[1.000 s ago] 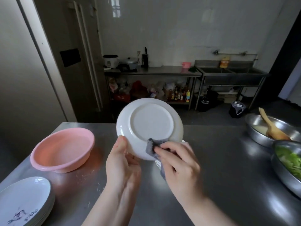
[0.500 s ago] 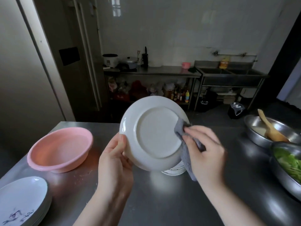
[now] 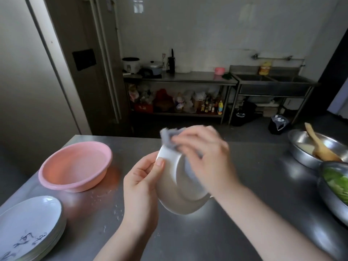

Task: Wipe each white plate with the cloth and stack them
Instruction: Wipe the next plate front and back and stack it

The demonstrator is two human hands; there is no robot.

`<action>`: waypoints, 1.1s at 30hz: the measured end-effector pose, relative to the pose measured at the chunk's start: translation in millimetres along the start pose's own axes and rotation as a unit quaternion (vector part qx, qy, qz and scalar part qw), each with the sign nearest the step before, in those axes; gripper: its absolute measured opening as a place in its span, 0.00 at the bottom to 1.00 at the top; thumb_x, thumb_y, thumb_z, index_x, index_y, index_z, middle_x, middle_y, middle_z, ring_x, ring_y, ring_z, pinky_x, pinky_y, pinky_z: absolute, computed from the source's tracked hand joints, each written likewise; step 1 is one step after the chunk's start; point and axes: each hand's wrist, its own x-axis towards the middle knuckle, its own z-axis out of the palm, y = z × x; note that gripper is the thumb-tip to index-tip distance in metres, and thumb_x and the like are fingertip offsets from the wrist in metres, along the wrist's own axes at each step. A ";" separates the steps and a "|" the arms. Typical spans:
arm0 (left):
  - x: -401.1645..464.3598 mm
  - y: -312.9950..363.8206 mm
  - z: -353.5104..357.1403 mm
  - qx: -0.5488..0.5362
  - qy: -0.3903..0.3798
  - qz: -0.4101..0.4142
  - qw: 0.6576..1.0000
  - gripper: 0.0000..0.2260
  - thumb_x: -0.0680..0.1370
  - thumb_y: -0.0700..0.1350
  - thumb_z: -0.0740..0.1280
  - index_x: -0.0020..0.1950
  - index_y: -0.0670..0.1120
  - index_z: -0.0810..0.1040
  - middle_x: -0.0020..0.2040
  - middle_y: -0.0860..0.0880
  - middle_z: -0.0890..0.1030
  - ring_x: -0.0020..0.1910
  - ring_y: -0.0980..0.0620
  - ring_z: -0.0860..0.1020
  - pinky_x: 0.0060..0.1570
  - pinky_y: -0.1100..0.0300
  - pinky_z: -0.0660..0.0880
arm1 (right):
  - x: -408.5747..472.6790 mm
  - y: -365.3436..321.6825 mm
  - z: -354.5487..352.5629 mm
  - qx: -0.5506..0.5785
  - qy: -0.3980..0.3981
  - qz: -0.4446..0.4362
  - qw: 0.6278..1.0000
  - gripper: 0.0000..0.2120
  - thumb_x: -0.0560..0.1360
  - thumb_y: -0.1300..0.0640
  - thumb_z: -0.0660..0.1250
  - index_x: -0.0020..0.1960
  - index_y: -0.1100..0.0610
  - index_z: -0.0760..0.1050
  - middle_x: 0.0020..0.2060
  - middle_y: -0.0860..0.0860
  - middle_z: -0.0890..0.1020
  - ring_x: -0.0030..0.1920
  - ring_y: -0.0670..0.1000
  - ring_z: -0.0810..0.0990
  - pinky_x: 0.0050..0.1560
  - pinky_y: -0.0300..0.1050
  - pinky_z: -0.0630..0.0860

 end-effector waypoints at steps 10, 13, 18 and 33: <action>6.5 -2.3 -10.2 0.005 -0.005 -0.034 0.999 0.11 0.72 0.46 0.66 0.50 0.45 0.86 0.46 0.42 0.85 0.42 0.50 0.82 0.38 0.65 0.78 | 6.4 10.7 2.6 0.005 0.001 0.035 0.999 0.10 0.73 0.66 0.70 0.51 0.56 0.84 0.47 0.49 0.81 0.49 0.51 0.78 0.52 0.44 0.75; 11.6 -1.3 -15.0 -0.029 0.018 -0.058 0.998 0.12 0.72 0.46 0.67 0.50 0.44 0.86 0.44 0.45 0.85 0.40 0.53 0.82 0.34 0.67 0.76 | 2.5 33.0 -7.3 0.033 0.041 0.131 0.990 0.09 0.73 0.66 0.69 0.50 0.56 0.84 0.46 0.46 0.81 0.49 0.43 0.79 0.52 0.33 0.72; 16.1 -2.8 -18.3 -0.101 0.071 -0.109 0.986 0.17 0.81 0.42 0.60 0.41 0.49 0.87 0.39 0.54 0.84 0.37 0.61 0.81 0.39 0.65 0.75 | -44.5 41.3 2.3 0.043 0.127 0.208 0.969 0.10 0.73 0.66 0.70 0.50 0.55 0.84 0.46 0.43 0.81 0.48 0.39 0.79 0.50 0.29 0.71; 16.4 -55.0 1.3 -0.243 0.152 -0.281 0.916 0.08 0.79 0.40 0.63 0.41 0.39 0.77 0.30 0.47 0.81 0.27 0.55 0.80 0.24 0.68 0.74 | -92.2 9.2 38.8 0.020 0.029 0.123 0.992 0.11 0.69 0.65 0.71 0.48 0.53 0.85 0.44 0.45 0.81 0.46 0.46 0.79 0.47 0.34 0.75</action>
